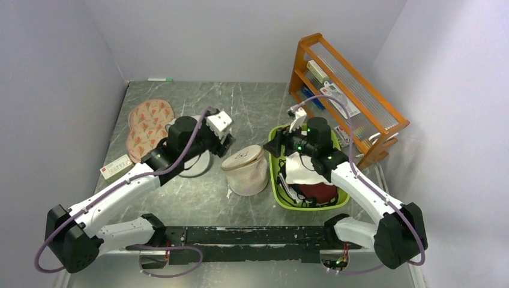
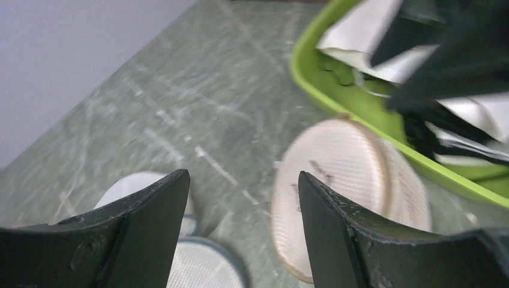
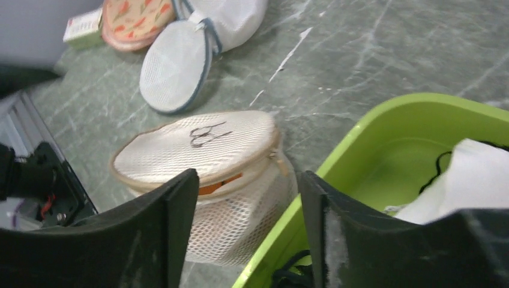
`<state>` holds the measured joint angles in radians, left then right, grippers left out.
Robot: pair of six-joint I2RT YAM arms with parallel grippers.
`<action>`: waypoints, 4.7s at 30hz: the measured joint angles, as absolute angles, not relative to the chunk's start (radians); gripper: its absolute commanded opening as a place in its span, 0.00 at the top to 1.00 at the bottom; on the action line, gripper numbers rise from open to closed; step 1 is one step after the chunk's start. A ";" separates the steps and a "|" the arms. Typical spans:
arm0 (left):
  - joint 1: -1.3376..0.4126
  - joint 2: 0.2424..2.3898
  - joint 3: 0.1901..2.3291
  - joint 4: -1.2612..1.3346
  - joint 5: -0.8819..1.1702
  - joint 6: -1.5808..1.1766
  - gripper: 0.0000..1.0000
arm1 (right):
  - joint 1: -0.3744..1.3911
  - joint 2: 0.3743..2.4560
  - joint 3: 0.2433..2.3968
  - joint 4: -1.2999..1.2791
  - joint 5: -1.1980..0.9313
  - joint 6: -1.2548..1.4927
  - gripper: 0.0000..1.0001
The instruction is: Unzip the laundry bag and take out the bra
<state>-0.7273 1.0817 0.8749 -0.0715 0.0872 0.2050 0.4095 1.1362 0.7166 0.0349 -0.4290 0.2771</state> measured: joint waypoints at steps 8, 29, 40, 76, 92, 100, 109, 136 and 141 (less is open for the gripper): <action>-0.534 1.093 0.895 -0.073 -0.155 0.037 0.14 | 0.732 1.206 0.899 -0.108 -0.316 0.131 0.17; -0.402 1.060 0.895 -0.080 -0.355 -0.096 0.08 | 1.010 1.645 1.301 -0.440 -0.096 -0.065 0.36; -0.400 1.060 0.895 -0.080 -0.353 -0.106 0.08 | 1.012 1.697 1.328 -0.446 -0.060 -0.021 0.74; -0.400 1.046 0.895 -0.080 -0.339 -0.114 0.07 | 0.990 1.240 0.698 0.819 0.086 0.549 1.00; -0.400 1.046 0.895 -0.079 -0.339 -0.114 0.07 | 0.931 1.240 0.691 0.992 0.081 0.969 1.00; -0.400 1.046 0.895 -0.079 -0.337 -0.114 0.07 | 0.697 1.301 0.672 0.881 0.009 1.105 1.00; -0.400 1.072 0.900 -0.081 -0.282 -0.112 0.07 | 0.467 1.445 0.627 0.785 -0.255 1.047 0.80; -0.396 1.393 1.078 -0.312 0.051 -0.078 0.03 | 0.760 1.369 0.974 -0.074 -0.200 0.333 0.27; -0.396 1.393 1.049 -0.336 0.141 -0.075 0.01 | 0.774 1.367 0.929 -0.079 -0.202 0.340 0.27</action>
